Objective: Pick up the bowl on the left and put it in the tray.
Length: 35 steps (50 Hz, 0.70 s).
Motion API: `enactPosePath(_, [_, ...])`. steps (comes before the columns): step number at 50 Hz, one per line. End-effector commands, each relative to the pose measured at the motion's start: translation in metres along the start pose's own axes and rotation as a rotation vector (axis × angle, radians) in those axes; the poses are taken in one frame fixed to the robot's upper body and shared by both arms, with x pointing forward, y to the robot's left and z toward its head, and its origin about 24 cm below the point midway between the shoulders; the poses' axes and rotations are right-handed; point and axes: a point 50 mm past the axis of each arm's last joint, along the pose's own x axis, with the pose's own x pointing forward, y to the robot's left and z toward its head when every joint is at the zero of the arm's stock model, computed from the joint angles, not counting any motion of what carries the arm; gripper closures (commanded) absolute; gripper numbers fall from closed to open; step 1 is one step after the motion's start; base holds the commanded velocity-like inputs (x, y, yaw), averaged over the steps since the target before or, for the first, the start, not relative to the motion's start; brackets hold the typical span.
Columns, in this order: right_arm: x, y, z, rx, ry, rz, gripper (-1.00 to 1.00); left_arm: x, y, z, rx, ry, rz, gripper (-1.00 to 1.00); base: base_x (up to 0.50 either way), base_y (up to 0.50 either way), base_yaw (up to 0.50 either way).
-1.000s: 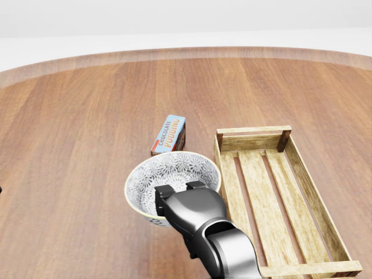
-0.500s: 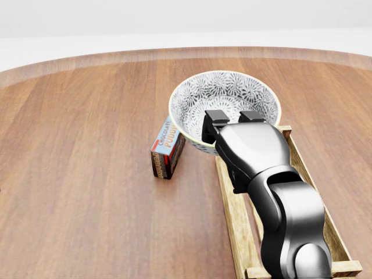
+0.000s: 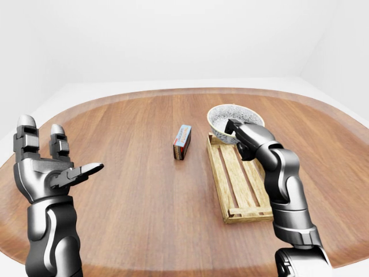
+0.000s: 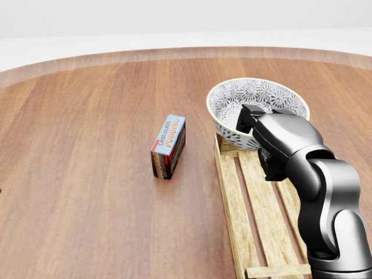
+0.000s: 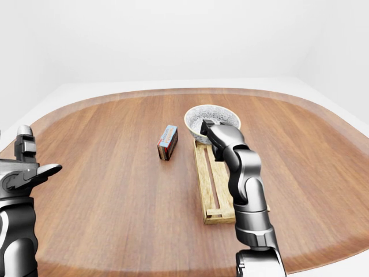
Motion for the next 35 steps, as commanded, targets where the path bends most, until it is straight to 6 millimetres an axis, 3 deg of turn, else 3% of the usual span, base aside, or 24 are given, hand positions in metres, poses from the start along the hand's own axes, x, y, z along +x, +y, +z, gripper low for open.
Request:
enactPosePath(1, [0.011, 0.01, -0.022, 0.042, 0.05, 0.048, 1.0, 0.0, -0.001, -0.001, 0.002, 0.004, -0.002, -1.0, 0.0, 0.0, 0.0])
enactPosePath(35, [0.026, 0.055, -0.047, 0.156, 0.118, 0.053, 1.0, 0.0, 0.001, -0.003, 0.01, 0.011, 0.001, -1.0, 0.0, 0.0, 0.0])
